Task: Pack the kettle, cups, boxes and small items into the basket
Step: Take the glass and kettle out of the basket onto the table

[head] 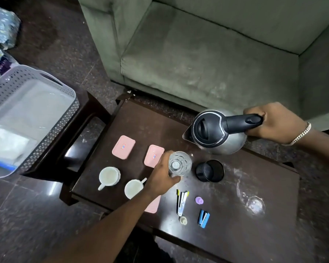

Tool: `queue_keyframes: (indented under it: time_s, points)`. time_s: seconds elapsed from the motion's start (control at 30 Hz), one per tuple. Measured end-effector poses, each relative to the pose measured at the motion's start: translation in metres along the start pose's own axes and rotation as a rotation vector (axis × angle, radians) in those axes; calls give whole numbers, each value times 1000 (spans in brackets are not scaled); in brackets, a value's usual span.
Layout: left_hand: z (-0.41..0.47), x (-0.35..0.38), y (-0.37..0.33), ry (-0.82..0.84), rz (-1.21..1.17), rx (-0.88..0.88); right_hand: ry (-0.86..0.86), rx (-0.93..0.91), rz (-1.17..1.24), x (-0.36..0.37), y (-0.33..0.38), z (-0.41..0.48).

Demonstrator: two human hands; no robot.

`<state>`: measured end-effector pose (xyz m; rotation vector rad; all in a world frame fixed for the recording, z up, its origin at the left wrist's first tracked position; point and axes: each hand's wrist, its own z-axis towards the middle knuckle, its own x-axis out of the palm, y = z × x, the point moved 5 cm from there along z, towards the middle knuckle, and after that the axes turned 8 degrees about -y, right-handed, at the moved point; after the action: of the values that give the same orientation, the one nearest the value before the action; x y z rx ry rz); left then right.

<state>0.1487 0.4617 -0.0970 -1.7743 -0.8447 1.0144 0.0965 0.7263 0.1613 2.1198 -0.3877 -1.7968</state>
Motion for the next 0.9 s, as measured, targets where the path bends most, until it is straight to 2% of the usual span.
queue_keyframes:
  time_s: [0.37, 0.9]
  points:
    - [7, 13, 11, -35, 83, 29, 76, -276, -184, 22, -1, 3]
    - [7, 17, 13, -47, 81, 50, 113, -436, -509, 51, 22, 8]
